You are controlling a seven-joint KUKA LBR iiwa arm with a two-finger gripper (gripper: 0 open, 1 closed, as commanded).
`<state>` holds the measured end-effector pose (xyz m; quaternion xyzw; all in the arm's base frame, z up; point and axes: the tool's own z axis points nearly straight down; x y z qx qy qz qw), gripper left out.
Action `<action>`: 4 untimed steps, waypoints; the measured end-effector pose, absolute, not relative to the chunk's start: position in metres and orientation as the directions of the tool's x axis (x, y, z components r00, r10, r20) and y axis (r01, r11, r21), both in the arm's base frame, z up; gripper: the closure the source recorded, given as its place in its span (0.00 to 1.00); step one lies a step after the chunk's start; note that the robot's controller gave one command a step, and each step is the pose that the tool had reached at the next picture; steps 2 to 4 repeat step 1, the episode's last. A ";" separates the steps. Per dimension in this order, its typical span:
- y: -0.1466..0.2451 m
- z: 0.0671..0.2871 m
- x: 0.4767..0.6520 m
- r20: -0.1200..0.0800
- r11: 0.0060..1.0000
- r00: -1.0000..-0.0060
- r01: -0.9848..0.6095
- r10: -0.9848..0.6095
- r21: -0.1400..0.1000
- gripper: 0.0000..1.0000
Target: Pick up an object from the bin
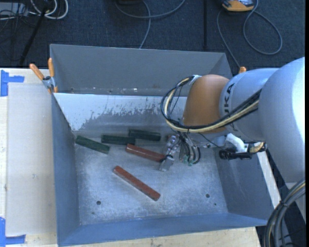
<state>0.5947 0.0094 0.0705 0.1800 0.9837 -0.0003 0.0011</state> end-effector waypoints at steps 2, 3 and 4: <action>0.033 0.224 0.580 -0.004 0.796 -0.796 0.605 0.605 0.004 1.00; 0.033 0.224 0.580 -0.004 0.796 -0.796 0.605 0.605 0.004 1.00; 0.033 0.224 0.580 -0.004 0.796 -0.796 0.605 0.605 0.004 1.00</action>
Offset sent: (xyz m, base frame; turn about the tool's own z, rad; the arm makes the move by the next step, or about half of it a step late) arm -0.0162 0.0233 0.1507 0.2891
